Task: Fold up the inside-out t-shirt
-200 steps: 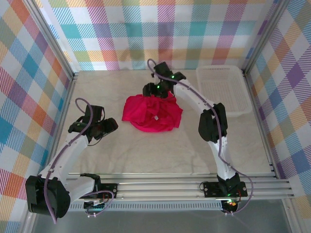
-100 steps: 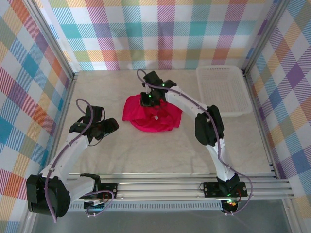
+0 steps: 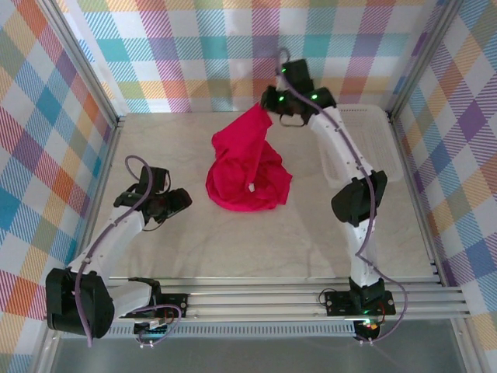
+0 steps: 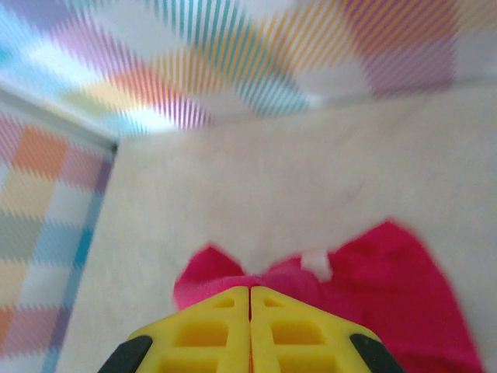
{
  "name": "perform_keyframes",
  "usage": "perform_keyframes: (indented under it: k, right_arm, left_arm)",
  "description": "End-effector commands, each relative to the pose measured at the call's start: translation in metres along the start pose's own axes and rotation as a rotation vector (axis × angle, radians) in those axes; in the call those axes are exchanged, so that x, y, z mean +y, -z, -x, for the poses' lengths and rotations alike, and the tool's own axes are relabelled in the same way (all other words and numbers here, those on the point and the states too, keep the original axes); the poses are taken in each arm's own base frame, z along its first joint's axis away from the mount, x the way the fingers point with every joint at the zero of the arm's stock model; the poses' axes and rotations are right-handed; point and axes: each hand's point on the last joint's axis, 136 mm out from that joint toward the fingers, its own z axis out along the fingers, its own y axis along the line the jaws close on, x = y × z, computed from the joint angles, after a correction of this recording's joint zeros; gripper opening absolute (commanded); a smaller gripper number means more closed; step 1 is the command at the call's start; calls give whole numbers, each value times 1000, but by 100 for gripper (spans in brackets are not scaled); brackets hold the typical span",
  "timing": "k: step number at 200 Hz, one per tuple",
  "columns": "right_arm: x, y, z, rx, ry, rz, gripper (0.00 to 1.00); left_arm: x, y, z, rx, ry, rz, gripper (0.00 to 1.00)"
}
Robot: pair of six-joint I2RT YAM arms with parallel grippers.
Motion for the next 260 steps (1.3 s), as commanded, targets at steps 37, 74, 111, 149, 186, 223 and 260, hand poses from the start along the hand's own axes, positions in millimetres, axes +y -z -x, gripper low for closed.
perform_keyframes:
  k: [37, 74, 111, 149, 186, 223, 260]
  right_arm:
    - [-41, -54, -5, 86, -134, 52, 52]
    - [-28, -32, -68, 292, -12, 24, 69]
    - [-57, -7, -162, 443, 122, -102, 70]
    - [-91, 10, -225, 521, 60, -133, 69]
    - [-110, -7, -258, 585, 20, -146, 68]
    - [-109, -36, -255, 581, -1, -125, 58]
    - [-89, -43, -239, 570, -42, -66, 10]
  left_arm:
    - [-40, -26, 23, 17, 30, -115, 66]
    - [-57, -64, 17, 87, 6, -118, 66]
    - [-78, -103, 10, 160, -3, -143, 59]
    - [-88, -134, 11, 162, 21, -166, 55]
    - [-105, -156, 14, 151, 33, -195, 55]
    - [-124, -170, 26, 131, 39, -236, 38]
    - [-144, -158, 46, 100, 27, -270, 0]
